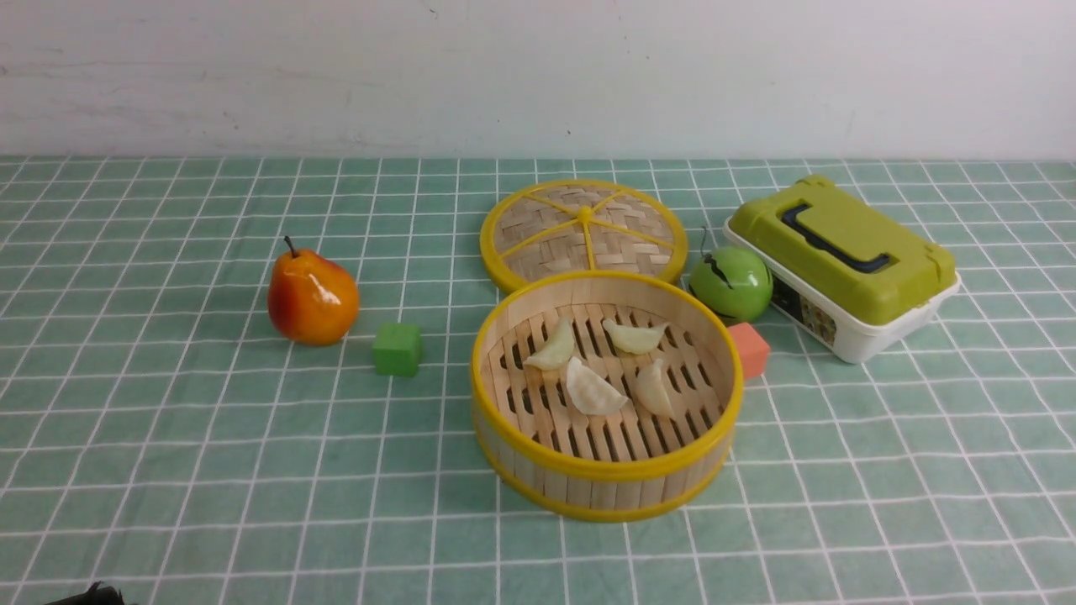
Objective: Put the dumplings into the steamer on the table with the blue tablecloth.
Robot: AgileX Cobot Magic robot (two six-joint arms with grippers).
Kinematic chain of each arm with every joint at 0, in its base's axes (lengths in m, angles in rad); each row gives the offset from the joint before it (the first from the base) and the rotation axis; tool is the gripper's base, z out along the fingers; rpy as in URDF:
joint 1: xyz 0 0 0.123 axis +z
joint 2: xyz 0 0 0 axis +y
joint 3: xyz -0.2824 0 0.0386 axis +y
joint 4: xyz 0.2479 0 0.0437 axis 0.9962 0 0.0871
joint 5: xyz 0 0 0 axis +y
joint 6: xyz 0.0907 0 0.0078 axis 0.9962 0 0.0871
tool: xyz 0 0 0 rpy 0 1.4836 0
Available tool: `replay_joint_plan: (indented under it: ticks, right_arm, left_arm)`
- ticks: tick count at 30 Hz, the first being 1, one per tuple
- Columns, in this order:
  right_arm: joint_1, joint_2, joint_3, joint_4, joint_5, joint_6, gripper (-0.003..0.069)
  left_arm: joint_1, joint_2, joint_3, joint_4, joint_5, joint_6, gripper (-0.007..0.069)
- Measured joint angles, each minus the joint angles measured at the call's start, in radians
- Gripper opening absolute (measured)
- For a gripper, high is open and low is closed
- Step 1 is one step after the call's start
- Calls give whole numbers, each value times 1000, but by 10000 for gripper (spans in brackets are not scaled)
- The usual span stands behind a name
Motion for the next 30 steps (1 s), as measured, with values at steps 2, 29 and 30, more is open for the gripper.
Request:
replay_joint_plan:
  ticks: [2,29,30]
  right_arm:
    - [0,0,0,1,0,0,-18]
    - [0,0,0,1,0,0,1]
    - [0,0,0,1,0,0,1]
  left_arm:
    - [0,0,0,0,0,0,144]
    - [30,-1,48,-30,-59,3,122]
    - [59,-1,67,-45,-102,13,90]
